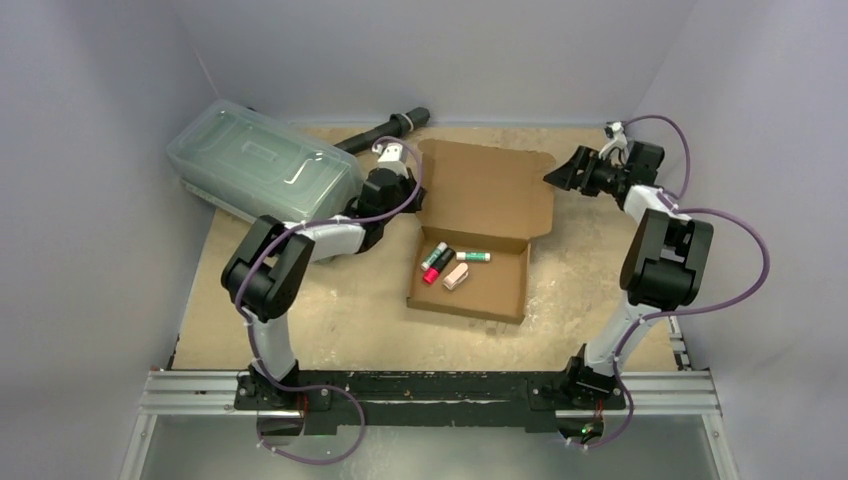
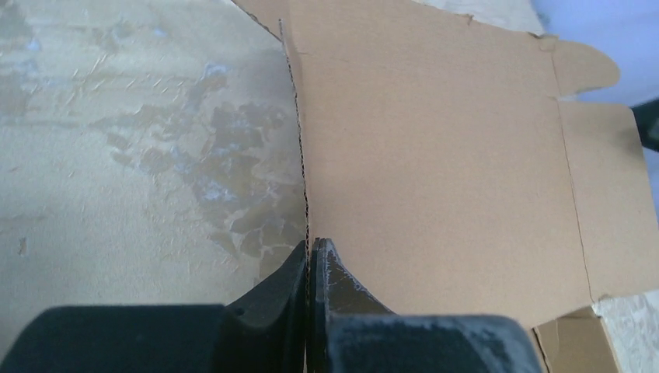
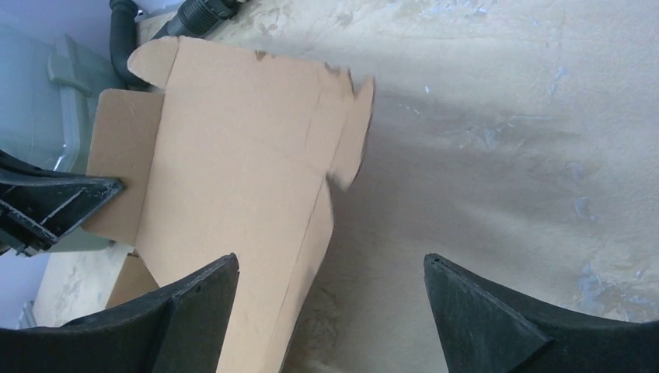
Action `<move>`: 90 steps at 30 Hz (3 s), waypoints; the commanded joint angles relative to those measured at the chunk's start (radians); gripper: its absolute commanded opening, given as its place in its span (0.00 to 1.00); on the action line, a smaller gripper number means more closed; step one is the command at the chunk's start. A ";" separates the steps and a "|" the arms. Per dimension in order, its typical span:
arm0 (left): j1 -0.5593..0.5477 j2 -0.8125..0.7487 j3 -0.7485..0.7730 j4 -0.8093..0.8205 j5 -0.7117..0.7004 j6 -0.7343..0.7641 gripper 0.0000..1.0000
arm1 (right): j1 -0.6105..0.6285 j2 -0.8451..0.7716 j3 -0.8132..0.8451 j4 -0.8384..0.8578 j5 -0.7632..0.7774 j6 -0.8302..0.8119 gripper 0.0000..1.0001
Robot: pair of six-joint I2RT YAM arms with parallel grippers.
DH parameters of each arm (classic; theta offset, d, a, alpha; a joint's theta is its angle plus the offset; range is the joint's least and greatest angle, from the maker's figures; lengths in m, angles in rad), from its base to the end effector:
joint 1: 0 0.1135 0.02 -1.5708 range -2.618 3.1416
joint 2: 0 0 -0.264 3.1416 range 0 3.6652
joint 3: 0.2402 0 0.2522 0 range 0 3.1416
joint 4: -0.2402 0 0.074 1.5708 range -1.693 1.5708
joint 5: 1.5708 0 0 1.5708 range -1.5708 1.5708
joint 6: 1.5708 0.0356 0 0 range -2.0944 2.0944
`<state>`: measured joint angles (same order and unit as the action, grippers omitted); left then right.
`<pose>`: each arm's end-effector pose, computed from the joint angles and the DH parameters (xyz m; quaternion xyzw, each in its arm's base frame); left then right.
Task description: Fold the paper box
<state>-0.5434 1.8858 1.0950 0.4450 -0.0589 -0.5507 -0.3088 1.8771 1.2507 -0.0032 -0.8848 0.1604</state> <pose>0.3604 -0.2153 0.1954 -0.0199 0.8178 -0.2784 0.5033 0.4002 -0.0987 0.2134 -0.0016 0.8285 0.3501 0.4369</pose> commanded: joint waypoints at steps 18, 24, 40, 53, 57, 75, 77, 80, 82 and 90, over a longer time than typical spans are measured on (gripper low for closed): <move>-0.035 -0.136 -0.326 0.749 0.204 0.351 0.00 | 0.091 0.099 0.802 -1.003 -0.127 -0.774 0.99; -0.045 -0.147 -0.353 0.793 0.203 0.376 0.00 | 0.202 0.153 0.909 -1.184 -0.040 -0.882 0.99; -0.053 -0.160 -0.391 0.861 0.192 0.405 0.00 | 0.263 0.192 0.989 -1.326 -0.041 -0.946 0.53; -0.050 -0.192 -0.315 0.653 0.107 0.326 0.27 | 0.264 0.099 0.956 -1.313 -0.014 -0.984 0.00; -0.034 -0.285 -0.247 0.327 0.090 0.201 0.59 | 0.271 0.012 0.898 -1.215 0.071 -0.936 0.00; -0.022 -0.563 -0.418 -0.142 -0.024 0.043 0.51 | 0.470 -0.223 0.590 -1.045 0.318 -0.938 0.00; -0.022 -0.547 -0.393 -0.122 -0.054 0.089 0.49 | 0.470 -0.226 0.584 -1.038 0.339 -0.938 0.00; -0.021 -0.511 -0.394 0.034 -0.012 0.170 0.50 | 0.470 -0.220 0.594 -1.038 0.349 -0.933 0.00; -0.021 -0.463 -0.394 0.161 0.042 0.234 0.52 | 0.470 -0.211 0.606 -1.040 0.349 -0.925 0.00; -0.021 -0.207 -0.328 0.559 0.155 0.401 0.55 | 0.470 -0.208 0.617 -1.031 0.315 -0.916 0.01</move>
<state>-0.5697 1.5864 0.7082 0.7223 0.0364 -0.2729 0.1627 1.6928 1.8336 -1.0561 -0.5667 -0.7700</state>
